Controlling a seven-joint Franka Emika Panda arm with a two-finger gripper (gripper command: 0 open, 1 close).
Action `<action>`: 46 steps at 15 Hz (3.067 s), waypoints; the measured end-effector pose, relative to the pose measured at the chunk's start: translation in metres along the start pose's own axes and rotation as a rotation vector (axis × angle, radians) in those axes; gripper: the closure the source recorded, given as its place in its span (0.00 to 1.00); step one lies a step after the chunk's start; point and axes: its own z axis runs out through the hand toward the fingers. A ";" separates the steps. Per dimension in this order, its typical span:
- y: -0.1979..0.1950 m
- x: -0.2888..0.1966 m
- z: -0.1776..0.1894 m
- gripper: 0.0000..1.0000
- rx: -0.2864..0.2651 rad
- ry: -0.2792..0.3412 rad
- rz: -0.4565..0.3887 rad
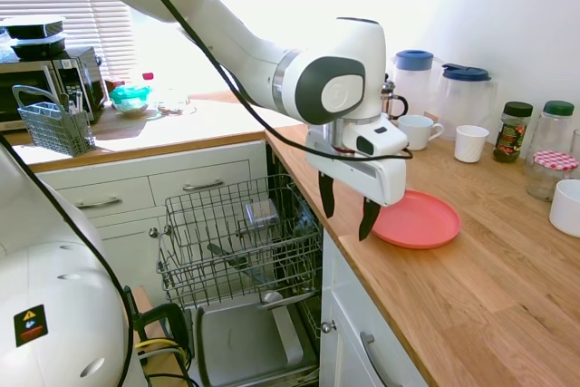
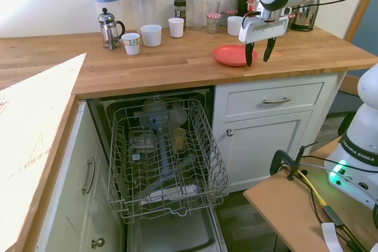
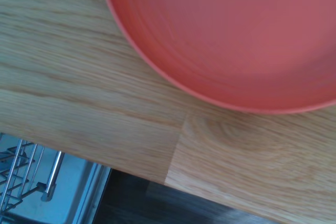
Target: Put the plate in the dishwasher
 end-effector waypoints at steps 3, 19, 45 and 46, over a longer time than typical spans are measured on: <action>-0.001 0.001 -0.001 0.00 0.005 0.004 0.034; 0.033 0.102 0.026 1.00 0.380 -0.013 0.292; 0.002 0.135 0.053 1.00 0.400 -0.064 0.315; -0.001 0.134 0.050 1.00 0.404 -0.059 0.304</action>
